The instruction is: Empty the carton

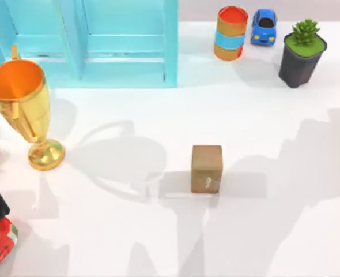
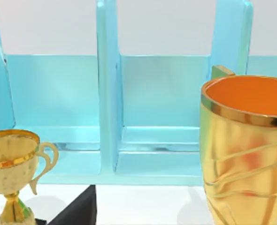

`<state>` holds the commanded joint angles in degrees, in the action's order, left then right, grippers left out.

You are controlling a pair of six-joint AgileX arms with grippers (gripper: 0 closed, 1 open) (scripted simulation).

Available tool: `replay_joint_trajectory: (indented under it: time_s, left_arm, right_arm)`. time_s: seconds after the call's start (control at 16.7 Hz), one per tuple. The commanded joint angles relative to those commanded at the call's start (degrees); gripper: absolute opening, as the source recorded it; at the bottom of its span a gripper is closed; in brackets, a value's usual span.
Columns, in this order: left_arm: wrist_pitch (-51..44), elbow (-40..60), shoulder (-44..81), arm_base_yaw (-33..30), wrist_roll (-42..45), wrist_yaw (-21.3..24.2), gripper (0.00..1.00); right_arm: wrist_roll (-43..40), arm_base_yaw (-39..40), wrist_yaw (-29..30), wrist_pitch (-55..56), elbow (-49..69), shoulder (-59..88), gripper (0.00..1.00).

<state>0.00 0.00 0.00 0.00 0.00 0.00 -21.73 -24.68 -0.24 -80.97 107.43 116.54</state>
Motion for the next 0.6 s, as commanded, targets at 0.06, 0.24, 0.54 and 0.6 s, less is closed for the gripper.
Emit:
replay_joint_trajectory:
  time_s: [0.06,0.24,0.54,0.6]
  left_arm:
    - [0.00,0.00,0.00,0.00,0.00,0.00,1.00]
    - [0.00,0.00,0.00,0.00,0.00,0.00,1.00]
    - [0.00,0.00,0.00,0.00,0.00,0.00,1.00]
    - [0.00,0.00,0.00,0.00,0.00,0.00,1.00]
  right_arm:
    - [-1.08,-1.07,-0.02,-0.03,-0.24,-0.32,1.00]
    - [-1.52,-1.52,-0.03,-0.04,-0.34,-0.47,1.00]
    - [-1.61,-1.61,0.00,1.61,-0.15,1.35,1.00]
    - [-1.69,-1.71,0.00,2.90,-0.35,2.36,1.00]
